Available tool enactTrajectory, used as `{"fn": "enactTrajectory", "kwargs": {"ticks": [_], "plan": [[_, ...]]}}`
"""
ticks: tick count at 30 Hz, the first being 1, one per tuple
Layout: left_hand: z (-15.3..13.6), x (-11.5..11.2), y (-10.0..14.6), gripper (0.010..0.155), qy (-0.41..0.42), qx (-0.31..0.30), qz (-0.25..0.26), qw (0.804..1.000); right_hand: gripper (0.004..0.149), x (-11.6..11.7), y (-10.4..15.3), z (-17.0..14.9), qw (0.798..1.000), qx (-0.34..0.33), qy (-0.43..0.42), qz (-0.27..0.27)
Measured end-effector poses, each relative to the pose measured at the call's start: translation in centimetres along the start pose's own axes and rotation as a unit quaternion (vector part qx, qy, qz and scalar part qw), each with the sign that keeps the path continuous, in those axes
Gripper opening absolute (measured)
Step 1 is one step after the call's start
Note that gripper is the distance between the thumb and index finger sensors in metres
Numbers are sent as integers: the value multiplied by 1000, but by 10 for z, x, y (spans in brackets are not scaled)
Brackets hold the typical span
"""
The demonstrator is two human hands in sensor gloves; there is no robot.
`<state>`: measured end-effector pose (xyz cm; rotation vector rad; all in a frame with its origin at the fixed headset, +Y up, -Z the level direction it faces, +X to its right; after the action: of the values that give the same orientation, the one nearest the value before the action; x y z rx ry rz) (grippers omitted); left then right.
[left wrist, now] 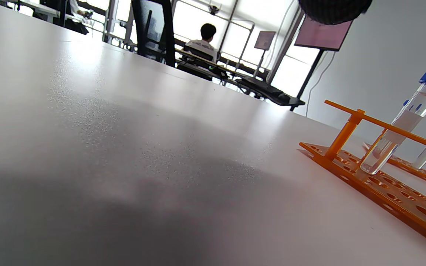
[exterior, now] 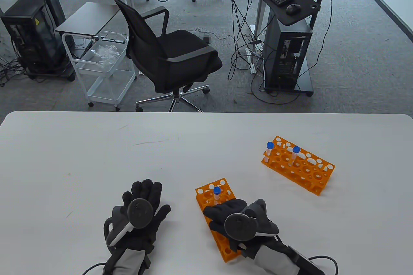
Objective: Transfer 4 test tubes between racks (Right hand only)
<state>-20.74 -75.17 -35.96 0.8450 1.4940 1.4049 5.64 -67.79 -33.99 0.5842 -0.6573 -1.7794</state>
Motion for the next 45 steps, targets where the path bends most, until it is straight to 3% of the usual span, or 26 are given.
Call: {"fn": "enactTrajectory", "kwargs": {"ticks": [9, 16, 25, 33, 45], "plan": [[0, 0, 0, 72, 0, -2, 0, 1000, 48, -43, 4, -20, 997, 31, -5, -67], [0, 0, 0, 72, 0, -1, 0, 1000, 47, -82, 13, -60, 988, 90, 10, -125], [0, 1, 0, 72, 2, -1, 1, 1000, 47, -116, 18, -114, 974, 163, 57, -149], [0, 1, 0, 72, 4, -1, 2, 1000, 49, -127, 18, -167, 959, 236, 84, -131], [-1, 3, 0, 72, 9, 1, 3, 1000, 53, -109, 10, -234, 936, 329, 114, -58]]}}
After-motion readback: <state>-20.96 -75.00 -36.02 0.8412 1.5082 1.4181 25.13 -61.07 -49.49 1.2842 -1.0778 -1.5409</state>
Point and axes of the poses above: the tracker on the back of each hand, its own z axis roughly to the thumb side, its own y axis roughly from the fingertips to the wrist, x = y × z, the point moved 3 cm from there along -y, roughly from the wrist to the fingertips, and after that the axes turned 3 degrees about y, right-handed, at the moved point
